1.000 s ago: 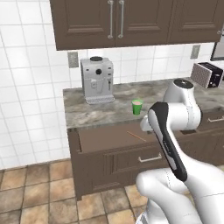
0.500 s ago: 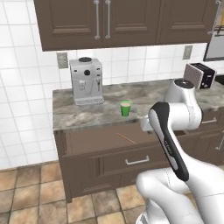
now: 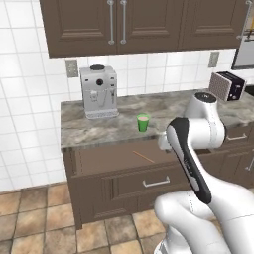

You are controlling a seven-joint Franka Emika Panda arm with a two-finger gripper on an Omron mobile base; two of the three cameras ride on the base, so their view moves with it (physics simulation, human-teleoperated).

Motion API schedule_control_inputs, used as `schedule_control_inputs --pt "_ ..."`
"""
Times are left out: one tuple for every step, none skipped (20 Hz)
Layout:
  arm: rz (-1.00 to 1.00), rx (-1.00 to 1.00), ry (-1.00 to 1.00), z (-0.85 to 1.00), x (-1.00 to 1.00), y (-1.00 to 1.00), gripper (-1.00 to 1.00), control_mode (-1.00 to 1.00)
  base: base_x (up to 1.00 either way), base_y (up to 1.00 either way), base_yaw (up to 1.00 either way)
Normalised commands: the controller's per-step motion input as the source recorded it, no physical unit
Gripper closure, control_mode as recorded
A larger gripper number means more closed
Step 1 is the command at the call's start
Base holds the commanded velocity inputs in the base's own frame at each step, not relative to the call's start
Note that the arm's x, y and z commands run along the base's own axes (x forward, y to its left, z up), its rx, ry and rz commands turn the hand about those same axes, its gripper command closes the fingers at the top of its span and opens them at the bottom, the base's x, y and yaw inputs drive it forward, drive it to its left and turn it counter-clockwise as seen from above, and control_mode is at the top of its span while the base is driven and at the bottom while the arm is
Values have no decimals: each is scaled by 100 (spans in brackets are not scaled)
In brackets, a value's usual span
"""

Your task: Pick up the straw from the right drawer and put it inside the smoothie cup.

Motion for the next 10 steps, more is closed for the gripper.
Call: schedule_control_inputs --pt "0 1 0 -38 36 0 -100 -100 0 0 0" --pt "0 0 0 -35 44 0 -100 -100 0 0 0" --pt "0 0 1 -33 46 0 -100 -100 0 0 0" --pt "-1 0 4 -28 49 0 -100 -100 0 0 0" --pt "-1 0 7 -25 53 0 -100 -100 0 0 0" --pt "-1 0 8 -25 56 0 -100 -100 0 0 0" --pt "-1 0 9 -25 58 0 -100 -100 0 0 0" --pt "0 0 9 -25 58 0 -100 -100 0 0 0" --pt "0 0 8 -26 56 0 -100 -100 0 0 0" --pt "0 0 8 -26 54 0 -100 -100 0 0 0"
